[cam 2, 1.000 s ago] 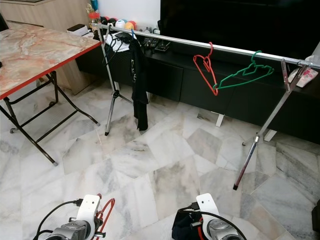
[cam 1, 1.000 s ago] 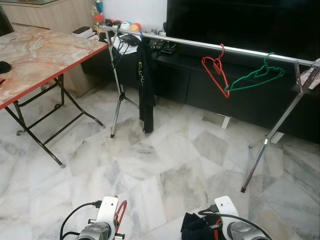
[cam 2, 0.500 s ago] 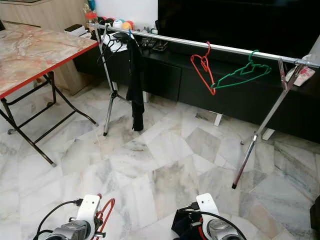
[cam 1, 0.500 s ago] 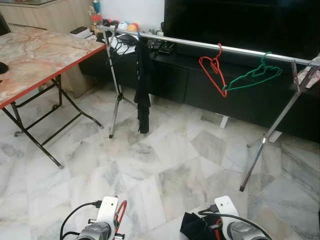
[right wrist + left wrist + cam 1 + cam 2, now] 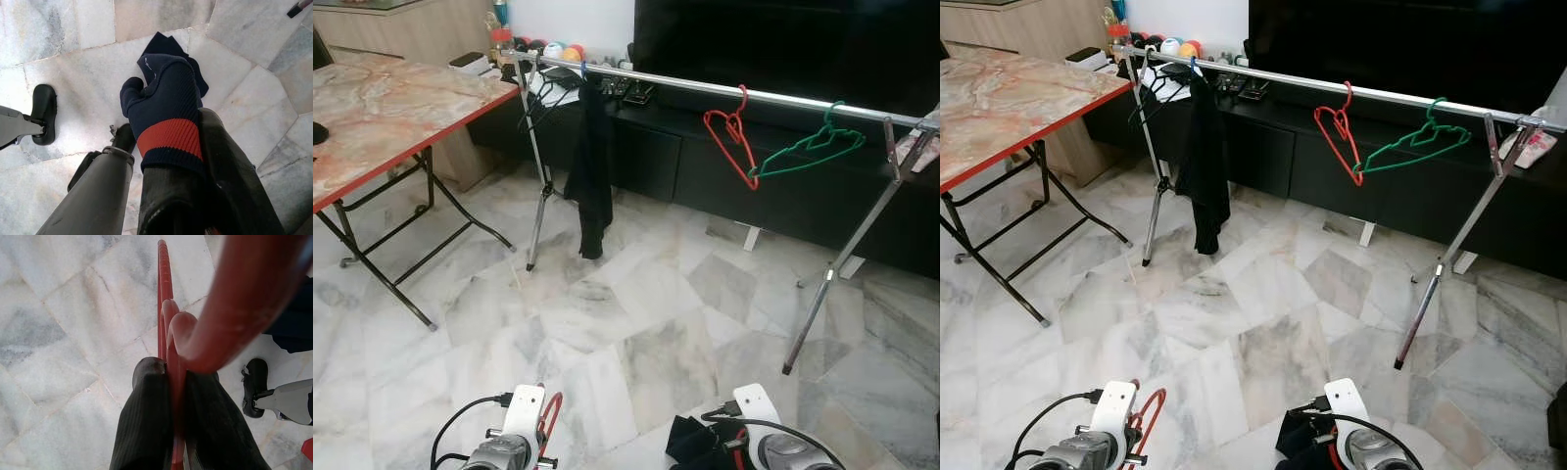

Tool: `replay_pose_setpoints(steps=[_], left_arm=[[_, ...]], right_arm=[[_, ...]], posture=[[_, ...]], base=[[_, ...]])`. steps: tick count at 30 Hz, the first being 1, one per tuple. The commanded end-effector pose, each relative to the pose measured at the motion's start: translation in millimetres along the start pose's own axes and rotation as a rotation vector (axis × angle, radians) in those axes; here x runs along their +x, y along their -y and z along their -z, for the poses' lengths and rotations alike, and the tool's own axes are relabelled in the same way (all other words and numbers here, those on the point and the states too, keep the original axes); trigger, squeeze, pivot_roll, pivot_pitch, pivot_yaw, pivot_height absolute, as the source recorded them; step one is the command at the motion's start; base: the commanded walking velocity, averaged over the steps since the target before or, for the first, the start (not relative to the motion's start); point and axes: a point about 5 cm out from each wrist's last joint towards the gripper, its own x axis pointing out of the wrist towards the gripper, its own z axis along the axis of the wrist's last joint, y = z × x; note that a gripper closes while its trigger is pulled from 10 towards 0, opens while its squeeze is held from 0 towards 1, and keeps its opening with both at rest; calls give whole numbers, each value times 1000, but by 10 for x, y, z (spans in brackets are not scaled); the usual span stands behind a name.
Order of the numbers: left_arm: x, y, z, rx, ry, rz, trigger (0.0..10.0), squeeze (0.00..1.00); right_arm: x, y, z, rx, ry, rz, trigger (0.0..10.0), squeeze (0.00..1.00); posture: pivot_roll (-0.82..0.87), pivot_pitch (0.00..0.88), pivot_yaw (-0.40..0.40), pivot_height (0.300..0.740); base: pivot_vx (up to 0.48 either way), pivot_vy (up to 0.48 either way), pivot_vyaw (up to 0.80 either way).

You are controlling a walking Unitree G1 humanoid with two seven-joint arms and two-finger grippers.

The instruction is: Hang hanger

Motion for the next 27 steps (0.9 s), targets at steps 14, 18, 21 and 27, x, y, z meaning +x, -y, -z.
replay_pose_setpoints(steps=[14, 18, 21, 27], left_arm=[[-3, -31, -9, 21, -5, -5, 10000, 0], [-3, -32, -9, 21, -4, -5, 10000, 0], [-3, -32, -9, 22, -5, -5, 10000, 0], [-3, -31, -10, 23, -4, -4, 10000, 0]], right_arm=[[-1, -9, -56, 15, 27, 4, 10000, 0], [-1, -10, -56, 14, 27, 4, 10000, 0], [-1, -10, -56, 14, 27, 4, 10000, 0], [-1, -9, -56, 15, 28, 4, 10000, 0]], posture=[[-20, 0, 4, 740], [-20, 0, 4, 740], [-20, 0, 4, 740], [-20, 0, 4, 740]], base=[[0, 289, 0], [0, 285, 0], [0, 284, 0], [0, 280, 0]])
